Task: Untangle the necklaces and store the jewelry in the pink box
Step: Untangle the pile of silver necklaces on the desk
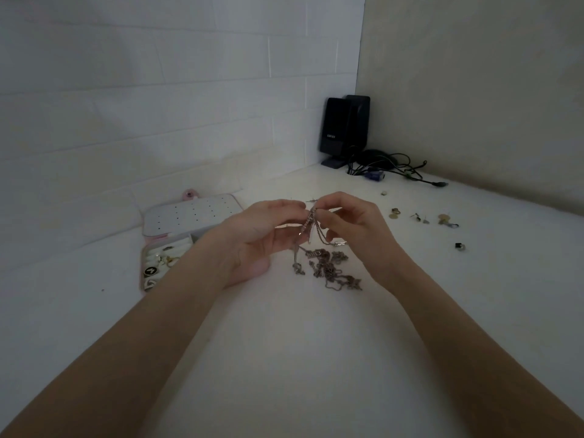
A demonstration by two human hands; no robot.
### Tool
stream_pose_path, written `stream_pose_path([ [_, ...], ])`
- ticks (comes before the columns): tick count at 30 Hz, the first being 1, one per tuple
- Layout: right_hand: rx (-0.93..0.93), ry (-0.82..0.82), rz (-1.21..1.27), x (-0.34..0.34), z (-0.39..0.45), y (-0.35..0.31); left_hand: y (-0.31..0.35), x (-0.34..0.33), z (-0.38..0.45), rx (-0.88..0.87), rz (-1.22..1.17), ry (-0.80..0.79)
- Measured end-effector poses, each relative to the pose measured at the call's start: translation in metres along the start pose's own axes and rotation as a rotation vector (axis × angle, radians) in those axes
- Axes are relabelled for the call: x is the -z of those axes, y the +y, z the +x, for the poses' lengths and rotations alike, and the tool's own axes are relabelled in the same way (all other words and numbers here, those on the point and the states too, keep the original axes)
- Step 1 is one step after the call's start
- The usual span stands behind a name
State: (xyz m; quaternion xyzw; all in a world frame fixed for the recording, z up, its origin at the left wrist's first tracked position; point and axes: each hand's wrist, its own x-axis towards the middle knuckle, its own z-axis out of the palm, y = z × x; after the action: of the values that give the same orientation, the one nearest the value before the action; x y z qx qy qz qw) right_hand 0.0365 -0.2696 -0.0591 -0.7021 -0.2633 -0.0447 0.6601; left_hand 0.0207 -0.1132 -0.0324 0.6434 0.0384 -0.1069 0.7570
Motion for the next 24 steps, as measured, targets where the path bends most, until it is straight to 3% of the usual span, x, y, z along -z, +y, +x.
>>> stream_pose_path([
  [6, -0.079, 0.003, 0.176, -0.002, 0.0, 0.001, -0.003, -0.015, -0.005, -0.068, -0.061, 0.022],
  [12, -0.075, 0.109, 0.193, -0.005, 0.0, 0.001, -0.005, -0.021, 0.002, -0.076, -0.179, 0.109],
  [17, -0.1, 0.108, 0.356, -0.006, 0.0, -0.001, -0.002, -0.025, -0.002, -0.047, -0.225, 0.04],
  [24, -0.115, 0.105, 0.169, -0.008, -0.001, 0.002, -0.002, -0.017, -0.006, 0.085, -0.263, -0.067],
])
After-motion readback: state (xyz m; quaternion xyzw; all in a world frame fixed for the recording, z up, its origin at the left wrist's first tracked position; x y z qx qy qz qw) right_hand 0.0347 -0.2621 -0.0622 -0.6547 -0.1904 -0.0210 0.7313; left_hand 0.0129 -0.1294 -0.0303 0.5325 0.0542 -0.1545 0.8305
